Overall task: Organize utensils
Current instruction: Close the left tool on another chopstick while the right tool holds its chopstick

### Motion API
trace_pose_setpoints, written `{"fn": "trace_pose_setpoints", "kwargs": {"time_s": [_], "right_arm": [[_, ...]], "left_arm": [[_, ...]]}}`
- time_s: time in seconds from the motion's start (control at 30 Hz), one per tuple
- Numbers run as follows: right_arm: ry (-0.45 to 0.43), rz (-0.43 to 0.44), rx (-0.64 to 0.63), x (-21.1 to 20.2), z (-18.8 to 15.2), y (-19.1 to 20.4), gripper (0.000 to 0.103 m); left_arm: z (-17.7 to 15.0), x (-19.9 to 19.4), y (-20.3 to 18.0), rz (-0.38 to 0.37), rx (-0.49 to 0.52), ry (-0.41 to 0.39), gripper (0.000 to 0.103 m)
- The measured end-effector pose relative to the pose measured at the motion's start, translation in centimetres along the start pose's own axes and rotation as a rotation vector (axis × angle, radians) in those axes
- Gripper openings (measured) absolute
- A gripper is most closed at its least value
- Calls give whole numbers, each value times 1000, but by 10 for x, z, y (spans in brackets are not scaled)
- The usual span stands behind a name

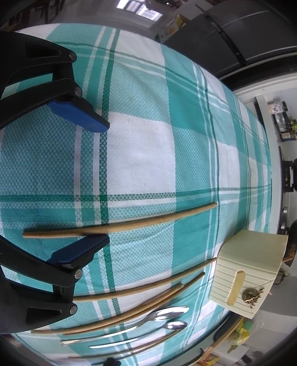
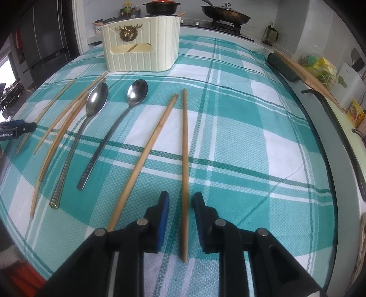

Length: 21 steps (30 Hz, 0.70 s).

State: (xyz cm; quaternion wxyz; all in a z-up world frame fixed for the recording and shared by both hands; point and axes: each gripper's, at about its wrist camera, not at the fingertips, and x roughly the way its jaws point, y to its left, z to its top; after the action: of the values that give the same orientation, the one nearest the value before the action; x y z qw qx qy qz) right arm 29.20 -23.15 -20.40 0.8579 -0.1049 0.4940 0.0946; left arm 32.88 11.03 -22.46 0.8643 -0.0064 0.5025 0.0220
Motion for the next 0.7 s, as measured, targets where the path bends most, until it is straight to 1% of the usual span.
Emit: {"fn": "trace_pose_setpoints", "kwargs": {"time_s": [0.13,0.27,0.4,0.53,0.63,0.7], "right_arm": [[22,26,-34,2,5,-3,23],[28,41,-48,1,2,-6,23],[41,61,-55,2,4,-8,23],[61,65,-97,9,17,-6,23],[79,75,-124,17,33,-5,23],[99,86,-149,24,46,-4,23]], "left_arm": [[3,1,1,-12,19,18,90],[2,1,0,-26,43,29,90],[11,3,-3,-36,70,48,87],[26,11,-9,-57,108,75,84],[42,20,-12,-91,137,116,84],[52,25,-12,-96,145,134,82]]}}
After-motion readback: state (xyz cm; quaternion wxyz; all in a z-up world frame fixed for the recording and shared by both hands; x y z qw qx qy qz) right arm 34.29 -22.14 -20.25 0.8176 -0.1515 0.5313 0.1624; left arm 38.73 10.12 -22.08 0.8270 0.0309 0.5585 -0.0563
